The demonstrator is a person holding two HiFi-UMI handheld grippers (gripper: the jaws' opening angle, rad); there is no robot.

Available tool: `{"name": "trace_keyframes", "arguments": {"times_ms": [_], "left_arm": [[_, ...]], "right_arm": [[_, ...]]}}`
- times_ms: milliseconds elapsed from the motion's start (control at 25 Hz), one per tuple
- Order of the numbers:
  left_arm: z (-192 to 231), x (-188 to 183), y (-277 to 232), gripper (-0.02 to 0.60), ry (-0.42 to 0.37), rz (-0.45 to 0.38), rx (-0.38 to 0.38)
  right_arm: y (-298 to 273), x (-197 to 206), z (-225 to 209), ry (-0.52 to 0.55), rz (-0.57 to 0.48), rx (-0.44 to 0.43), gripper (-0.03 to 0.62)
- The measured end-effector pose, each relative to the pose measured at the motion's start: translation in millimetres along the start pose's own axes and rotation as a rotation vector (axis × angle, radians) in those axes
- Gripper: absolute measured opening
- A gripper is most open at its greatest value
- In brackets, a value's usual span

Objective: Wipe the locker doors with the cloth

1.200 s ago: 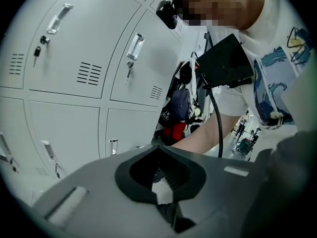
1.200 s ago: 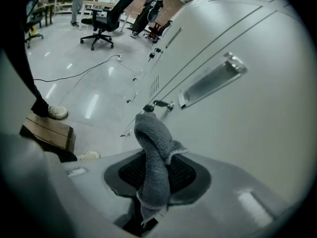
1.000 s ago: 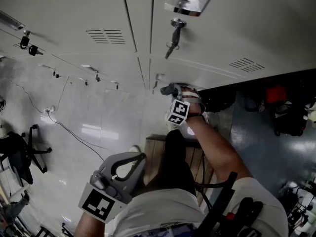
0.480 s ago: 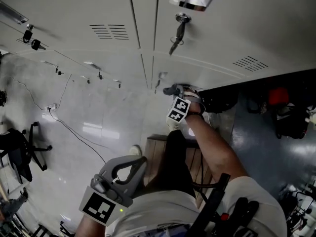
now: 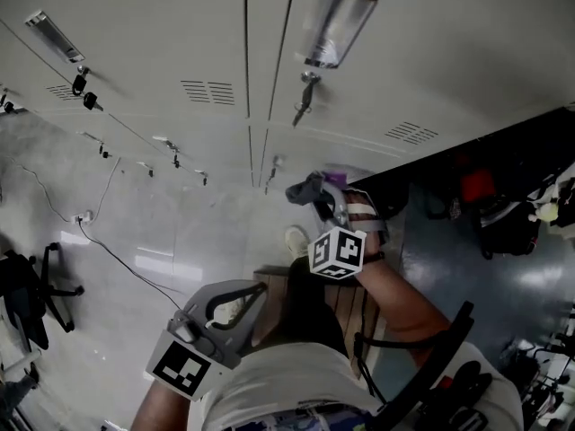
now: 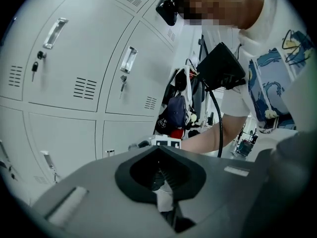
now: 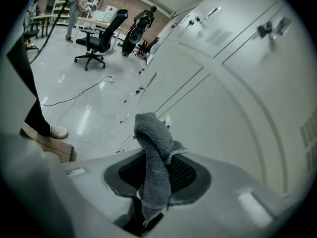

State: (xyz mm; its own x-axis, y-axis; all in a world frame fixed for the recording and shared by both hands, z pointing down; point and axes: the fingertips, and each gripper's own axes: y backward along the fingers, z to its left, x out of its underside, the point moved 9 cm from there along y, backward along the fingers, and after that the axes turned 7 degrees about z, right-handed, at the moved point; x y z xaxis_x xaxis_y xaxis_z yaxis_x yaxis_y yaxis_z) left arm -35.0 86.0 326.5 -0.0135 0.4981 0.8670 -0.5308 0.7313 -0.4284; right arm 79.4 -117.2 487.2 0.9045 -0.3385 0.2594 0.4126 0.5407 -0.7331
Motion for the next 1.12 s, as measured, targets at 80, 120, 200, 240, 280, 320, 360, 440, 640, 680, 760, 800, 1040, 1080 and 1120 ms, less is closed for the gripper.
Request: {"name": "trace_keyframes", "arguments": {"times_ms": [80, 120, 200, 240, 280, 320, 360, 440, 640, 680, 760, 800, 1040, 1080, 1120], "left_arm": [[2.2, -1.8, 3.1, 0.003, -0.010, -0.012, 0.004], [3.4, -2.2, 4.7, 0.003, -0.011, -0.018, 0.003], [5.3, -2.8, 7.2, 0.003, -0.011, -0.030, 0.000], [5.5, -3.1, 8.2, 0.003, -0.013, -0.034, -0.001], [5.4, -3.5, 8.9, 0.003, -0.016, -0.035, -0.001], [5.1, -4.0, 9.2, 0.003, -0.019, -0.035, -0.001], [4.9, -4.6, 9.4, 0.003, -0.023, -0.033, 0.000], [5.1, -5.3, 9.5, 0.003, -0.031, -0.030, 0.000], [7.2, -2.0, 10.8, 0.003, -0.008, -0.021, -0.010], [8.1, -1.2, 11.4, 0.003, -0.002, -0.016, -0.013], [10.6, 0.2, 12.4, 0.003, 0.006, -0.005, -0.021], [11.6, 0.7, 12.5, 0.003, 0.012, -0.002, -0.025], [15.9, 5.0, 7.8, 0.003, 0.035, 0.027, -0.031], [16.5, 5.3, 6.9, 0.003, 0.038, 0.029, -0.032], [16.8, 5.6, 6.2, 0.003, 0.041, 0.031, -0.034]], "right_arm": [[34.7, -14.9, -23.9, -0.007, -0.040, 0.056, 0.110], [47.8, -22.2, -35.1, -0.007, -0.054, 0.081, 0.110], [65.4, -36.5, -55.1, -0.009, -0.067, 0.118, 0.110], [69.6, -42.0, -62.7, -0.008, -0.070, 0.130, 0.110], [70.6, -45.3, -68.1, -0.002, -0.071, 0.139, 0.110], [68.7, -46.7, -71.6, 0.010, -0.072, 0.147, 0.110], [64.5, -46.7, -73.9, 0.024, -0.070, 0.154, 0.110], [51.6, -46.1, -76.5, 0.048, -0.055, 0.159, 0.110], [14.6, -41.2, -65.2, 0.072, -0.020, 0.116, 0.110], [9.1, -39.9, -61.0, 0.071, -0.016, 0.105, 0.110], [-2.3, -36.2, -52.5, 0.069, -0.005, 0.087, 0.110], [-7.8, -34.4, -48.5, 0.068, -0.002, 0.079, 0.110], [-46.8, -22.8, -19.9, 0.074, 0.027, 0.019, 0.110], [-54.6, -20.3, -14.2, 0.073, 0.036, 0.006, 0.110], [-61.7, -18.1, -9.0, 0.073, 0.043, -0.005, 0.110]]}}
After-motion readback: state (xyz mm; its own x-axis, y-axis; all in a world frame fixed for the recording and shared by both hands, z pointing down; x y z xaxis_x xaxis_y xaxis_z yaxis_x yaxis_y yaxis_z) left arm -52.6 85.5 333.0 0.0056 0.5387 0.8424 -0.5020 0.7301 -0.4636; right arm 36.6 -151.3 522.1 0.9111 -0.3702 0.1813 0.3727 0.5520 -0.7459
